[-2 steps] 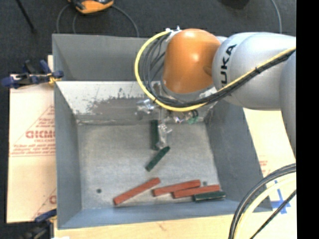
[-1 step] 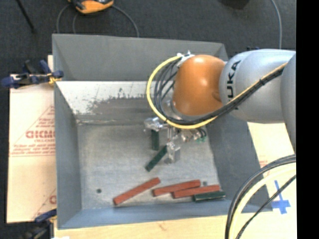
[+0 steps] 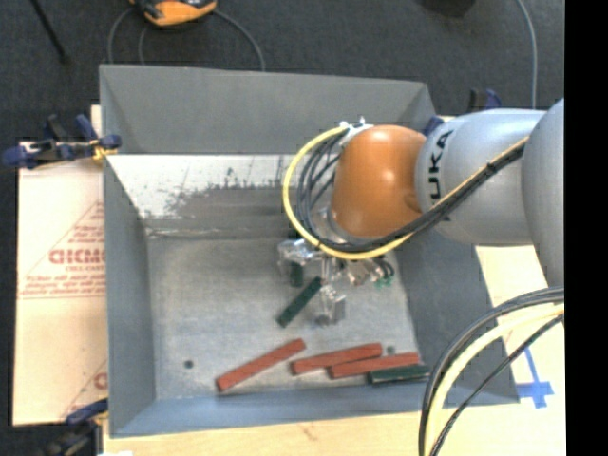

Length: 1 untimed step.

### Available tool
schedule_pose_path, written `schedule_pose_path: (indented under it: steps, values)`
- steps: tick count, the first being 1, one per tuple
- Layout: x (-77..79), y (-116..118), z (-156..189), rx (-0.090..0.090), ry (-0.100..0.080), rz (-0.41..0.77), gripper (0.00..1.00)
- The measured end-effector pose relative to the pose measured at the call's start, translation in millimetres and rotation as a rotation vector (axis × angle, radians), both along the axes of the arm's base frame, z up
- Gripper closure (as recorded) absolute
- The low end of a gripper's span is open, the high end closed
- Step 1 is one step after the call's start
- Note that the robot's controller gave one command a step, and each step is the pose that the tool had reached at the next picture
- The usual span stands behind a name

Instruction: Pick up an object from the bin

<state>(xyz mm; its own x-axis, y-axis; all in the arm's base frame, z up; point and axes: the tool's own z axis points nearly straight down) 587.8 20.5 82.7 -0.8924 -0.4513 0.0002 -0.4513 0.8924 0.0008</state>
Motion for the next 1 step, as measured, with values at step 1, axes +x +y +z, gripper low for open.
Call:
schedule_pose_path:
  steps: [1]
  values:
    - [-23.4,7.0,2.6,0.002,-0.003,-0.019,1.00]
